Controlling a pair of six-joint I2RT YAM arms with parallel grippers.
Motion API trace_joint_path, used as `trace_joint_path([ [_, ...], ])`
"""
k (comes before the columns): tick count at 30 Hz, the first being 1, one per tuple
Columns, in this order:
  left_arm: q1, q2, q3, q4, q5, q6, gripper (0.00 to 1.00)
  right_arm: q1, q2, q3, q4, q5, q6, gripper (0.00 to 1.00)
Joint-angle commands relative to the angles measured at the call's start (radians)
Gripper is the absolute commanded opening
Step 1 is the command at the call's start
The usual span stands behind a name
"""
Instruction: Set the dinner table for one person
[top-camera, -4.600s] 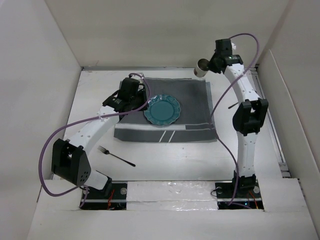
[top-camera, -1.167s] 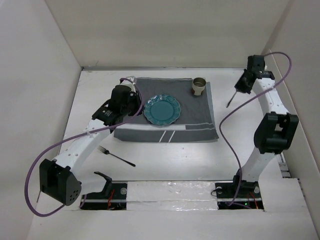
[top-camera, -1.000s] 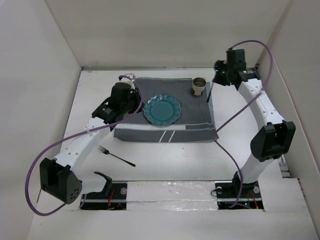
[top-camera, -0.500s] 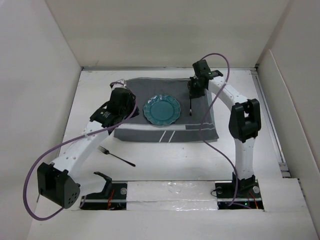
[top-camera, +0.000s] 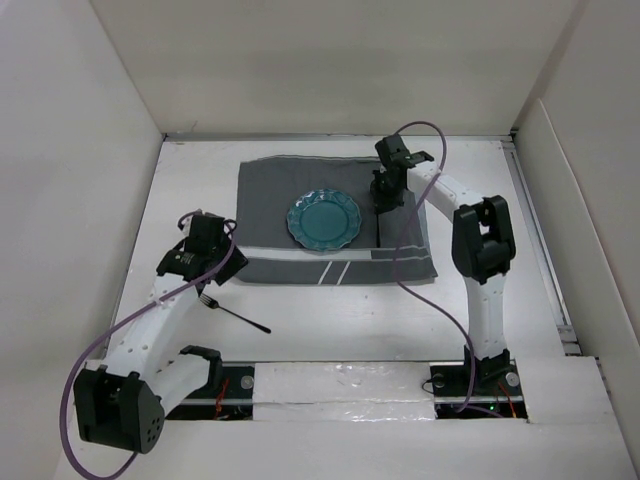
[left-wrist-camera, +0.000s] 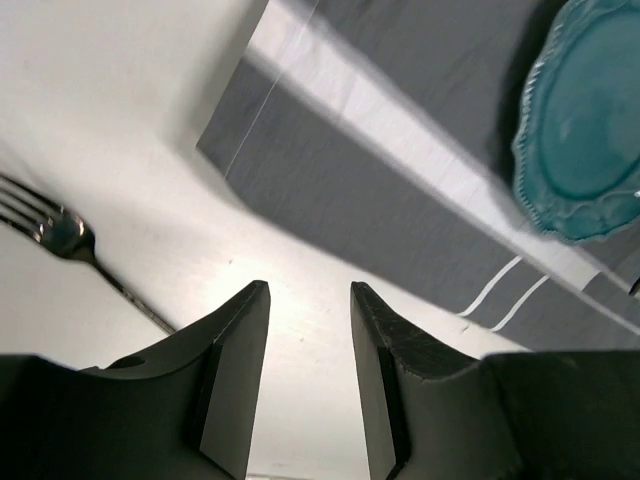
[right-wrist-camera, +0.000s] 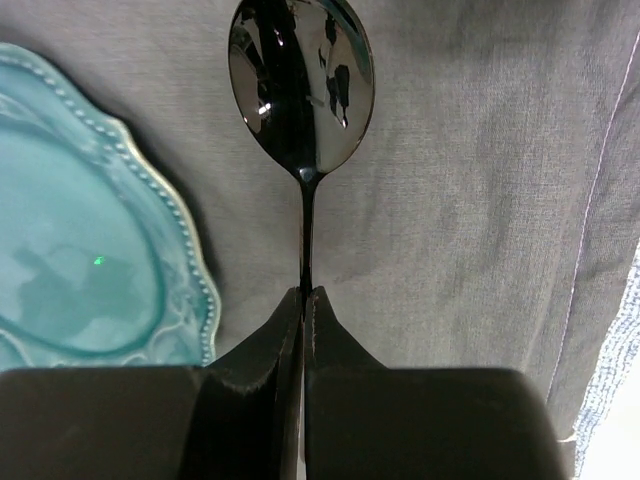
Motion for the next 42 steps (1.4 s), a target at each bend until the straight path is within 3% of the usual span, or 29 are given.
trace_joint_path([
  [1,-0.001,-0.021,-0.018,-0.111,0.016,-0.09,0.35,0.011,0.02,0.003,0.002,0.018,0.011,0.0],
  [4,-0.001,0.016,-0.016,-0.157,-0.007,-0.123,0.36,0.02,0.032,0.008,0.005,0.016,0.01,0.02],
  [9,0.074,0.031,-0.047,-0.162,0.034,-0.162,0.42,0.029,0.032,0.011,0.015,0.005,0.013,0.15],
  [13,0.212,0.005,-0.105,-0.12,0.12,-0.117,0.47,0.029,0.015,0.014,0.005,0.007,0.019,0.34],
  [15,0.225,0.011,-0.102,-0.123,0.114,-0.129,0.49,0.039,-0.026,0.003,0.015,-0.001,0.027,0.41],
  [16,0.225,0.025,-0.099,-0.131,0.108,-0.137,0.49,0.039,-0.043,-0.009,0.021,-0.005,0.028,0.51],
  [20,0.225,0.062,-0.108,-0.134,0.076,-0.168,0.5,0.048,-0.153,-0.037,0.022,-0.061,0.033,0.61],
  [25,0.225,0.097,-0.093,-0.174,0.025,-0.222,0.43,0.098,-0.393,-0.141,0.068,-0.039,0.051,0.6],
  [30,0.225,0.091,-0.084,-0.22,-0.007,-0.283,0.43,0.155,-0.625,-0.322,0.203,-0.119,0.111,0.18],
  [31,0.225,0.103,-0.082,-0.221,-0.006,-0.286,0.44,0.169,-0.656,-0.339,0.215,-0.128,0.114,0.16],
  [34,0.214,0.167,-0.065,-0.253,-0.006,-0.295,0.45,0.19,-0.756,-0.359,0.211,-0.133,0.113,0.2],
  [37,0.2,0.235,-0.042,-0.258,-0.027,-0.311,0.45,0.201,-0.824,-0.357,0.196,-0.13,0.102,0.31],
  [42,0.188,0.312,0.001,-0.249,-0.06,-0.34,0.44,0.233,-0.913,-0.362,0.197,-0.167,0.105,0.33],
])
